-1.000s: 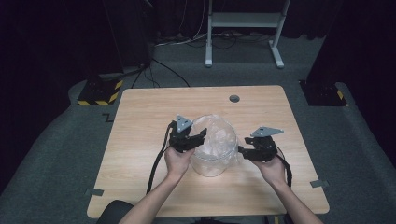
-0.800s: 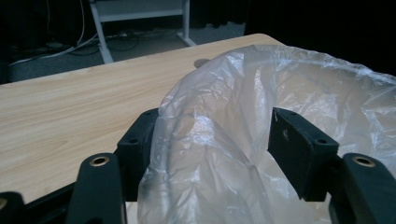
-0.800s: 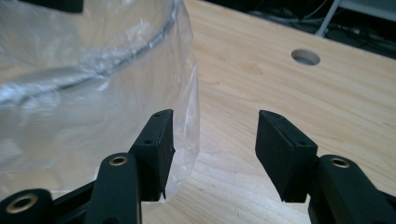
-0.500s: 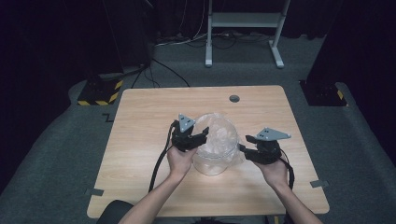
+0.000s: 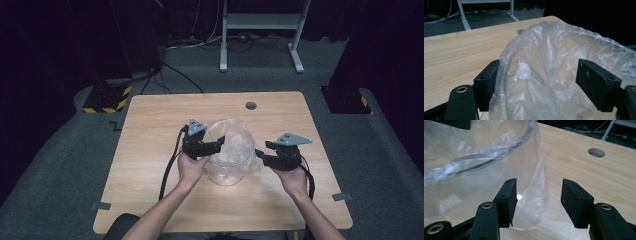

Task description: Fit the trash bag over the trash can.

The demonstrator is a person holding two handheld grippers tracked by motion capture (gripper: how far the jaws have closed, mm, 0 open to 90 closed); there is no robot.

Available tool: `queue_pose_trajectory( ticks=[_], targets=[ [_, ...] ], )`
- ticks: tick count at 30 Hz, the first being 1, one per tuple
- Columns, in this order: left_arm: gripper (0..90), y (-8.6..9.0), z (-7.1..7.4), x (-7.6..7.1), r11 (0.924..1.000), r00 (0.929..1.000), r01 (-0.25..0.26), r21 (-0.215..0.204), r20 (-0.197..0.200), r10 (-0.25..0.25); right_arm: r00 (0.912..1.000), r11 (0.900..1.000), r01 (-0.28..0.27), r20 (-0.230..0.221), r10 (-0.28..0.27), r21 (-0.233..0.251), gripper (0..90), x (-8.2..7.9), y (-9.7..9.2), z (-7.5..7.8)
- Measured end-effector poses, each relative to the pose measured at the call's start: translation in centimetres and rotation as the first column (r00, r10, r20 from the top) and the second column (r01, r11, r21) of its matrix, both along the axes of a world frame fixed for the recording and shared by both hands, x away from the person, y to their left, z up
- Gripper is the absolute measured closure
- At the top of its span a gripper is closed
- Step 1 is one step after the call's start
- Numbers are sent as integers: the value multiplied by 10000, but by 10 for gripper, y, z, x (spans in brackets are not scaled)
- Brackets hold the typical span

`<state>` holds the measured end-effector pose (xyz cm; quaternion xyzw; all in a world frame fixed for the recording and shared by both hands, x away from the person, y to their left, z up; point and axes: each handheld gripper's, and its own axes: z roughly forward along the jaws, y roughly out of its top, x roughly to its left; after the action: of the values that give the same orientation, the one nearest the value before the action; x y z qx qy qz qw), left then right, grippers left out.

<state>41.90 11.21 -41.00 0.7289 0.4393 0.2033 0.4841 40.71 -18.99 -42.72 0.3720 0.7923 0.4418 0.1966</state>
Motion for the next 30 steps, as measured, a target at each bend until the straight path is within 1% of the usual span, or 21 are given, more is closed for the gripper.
queue_pose_trajectory(
  ticks=[1,2,3,4,5,6,7,8,12,14,15,16,17,18,20,22,23,24,25,26,30],
  targets=[
    [218,3,2,-1,10000,10000,90,40,35,-90,10000,10000,22,65,-22,5,461,-1,-2,1],
    [212,10,5,-3,9998,9997,192,-67,125,-191,9999,10000,19,155,-20,96,456,-3,-5,3],
    [201,10,5,-3,9998,9997,192,-67,125,-191,9999,10000,19,155,-20,96,456,-3,-5,3],
    [197,18,8,-3,9972,9988,496,-563,0,-497,9999,9998,22,171,-25,213,455,-5,-7,5],
    [197,18,8,-3,9972,9988,496,-563,0,-497,9999,9998,22,171,-25,213,455,-5,-7,5],
    [200,21,11,-5,9955,9979,635,-697,143,-626,9999,9997,37,149,-40,242,454,-6,-7,5],
    [201,21,11,-5,9955,9979,635,-697,143,-626,9999,9997,37,149,-40,242,454,-6,-7,5],
    [201,24,15,-5,9945,9963,824,-650,282,-807,9999,9996,-22,165,17,279,452,-6,-7,6],
    [210,31,20,-7,9937,9951,911,-647,457,-882,9997,9993,-98,214,90,363,450,-8,-8,7],
    [219,42,23,-9,9945,9952,848,-613,549,-815,9996,9991,-128,254,118,403,450,-8,-11,8],
    [222,42,23,-9,9945,9952,848,-613,549,-815,9997,9990,-123,216,114,438,451,-9,-12,7],
    [224,51,24,-11,9951,9956,819,-550,504,-791,9997,9989,-126,210,117,451,451,-9,-13,7],
    [228,51,24,-11,9951,9956,819,-550,504,-791,9997,9989,-126,210,117,451,451,-9,-13,7],
    [232,60,22,-13,9963,9961,704,-491,561,-677,9999,9980,-57,123,49,634,451,-8,-17,7],
    [231,65,21,-14,9964,9966,624,-567,571,-592,9999,9975,-52,101,45,698,451,-8,-18,7],
    [224,74,19,-16,9980,9977,439,-448,537,-415,9999,9976,-13,122,4,699,451,-9,-20,7],
    [224,77,18,-16,9989,9980,366,-289,521,-350,9999,9976,-22,137,12,685,451,-9,-20,7],
    [225,82,17,-17,9996,9986,285,62,444,-288,9998,9976,-68,185,55,690,452,-9,-22,7],
    [224,82,17,-17,9996,9986,285,62,444,-288,9999,9973,-55,165,43,726,453,-9,-23,7],
    [224,87,15,-18,9991,9994,104,423,335,-118,9998,9975,-16,177,4,710,454,-9,-25,6],
    [240,94,11,-17,9979,9999,120,644,-102,-113,9999,9955,123,24,-126,937,454,-7,-30,5]
  ],
)
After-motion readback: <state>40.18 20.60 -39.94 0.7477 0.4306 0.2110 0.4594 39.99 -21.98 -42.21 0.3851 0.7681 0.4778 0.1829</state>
